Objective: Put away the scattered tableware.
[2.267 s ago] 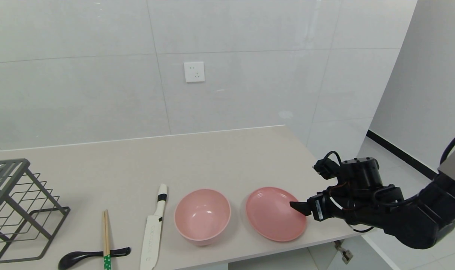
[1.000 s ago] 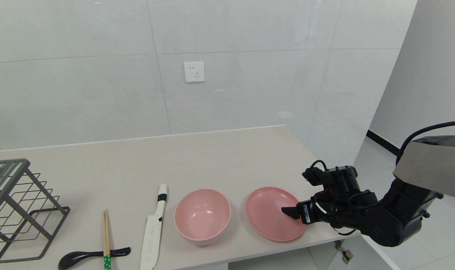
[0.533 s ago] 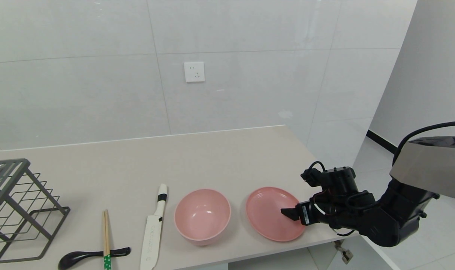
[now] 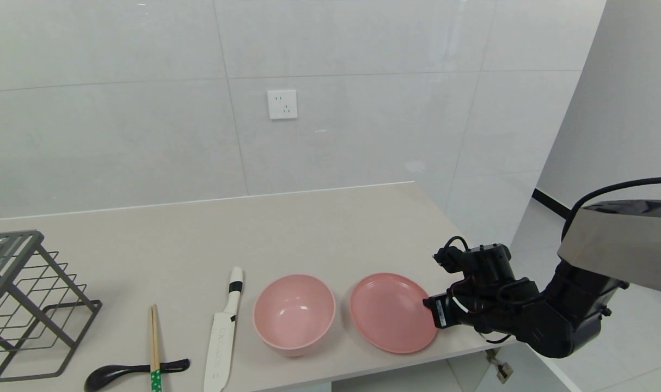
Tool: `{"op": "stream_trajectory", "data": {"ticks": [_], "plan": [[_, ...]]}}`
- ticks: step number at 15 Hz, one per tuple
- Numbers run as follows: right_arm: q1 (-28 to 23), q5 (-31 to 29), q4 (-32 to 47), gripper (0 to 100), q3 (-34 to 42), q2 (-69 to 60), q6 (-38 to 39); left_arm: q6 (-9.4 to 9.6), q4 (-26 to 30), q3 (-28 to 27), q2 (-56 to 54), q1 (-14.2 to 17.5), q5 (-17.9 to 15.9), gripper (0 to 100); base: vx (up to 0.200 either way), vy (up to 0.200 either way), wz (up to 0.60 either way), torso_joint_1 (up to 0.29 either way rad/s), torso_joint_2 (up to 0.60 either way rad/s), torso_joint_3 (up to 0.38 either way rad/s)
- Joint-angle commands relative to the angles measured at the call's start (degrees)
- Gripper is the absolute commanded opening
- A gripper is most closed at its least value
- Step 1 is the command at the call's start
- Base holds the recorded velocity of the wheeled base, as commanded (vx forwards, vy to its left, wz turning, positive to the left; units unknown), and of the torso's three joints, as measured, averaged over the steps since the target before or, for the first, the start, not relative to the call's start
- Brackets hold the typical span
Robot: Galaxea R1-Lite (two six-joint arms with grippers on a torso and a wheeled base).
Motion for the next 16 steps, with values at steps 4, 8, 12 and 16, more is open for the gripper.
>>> {"op": "stream_trajectory", "data": {"ticks": [4, 8, 12, 16], "plan": [[-5.17, 0.78, 0.54, 0, -2.14, -9.40, 0.17, -0.02, -0.01, 0.00, 0.07, 0.01, 0.02, 100, 0.000, 0.000, 0.00, 0.000, 0.00, 0.000], [-10.18, 4.39, 9.68, 0, -9.17, -24.08, 0.26, -0.46, -0.09, 0.00, 0.07, 0.01, -0.07, 100, 0.000, 0.000, 0.00, 0.000, 0.00, 0.000], [-10.09, 5.18, 17.51, 0, -5.57, -39.11, 0.08, 0.16, -0.01, 0.00, 0.07, 0.01, -3.41, 100, 0.000, 0.000, 0.00, 0.000, 0.00, 0.000], [-9.21, 5.26, 17.42, 0, 4.98, -49.65, -0.01, 2.79, -9.24, -8.44, 1.30, -0.34, -4.73, 100, 0.000, 0.000, 0.00, 0.000, 0.00, 0.000]]}}
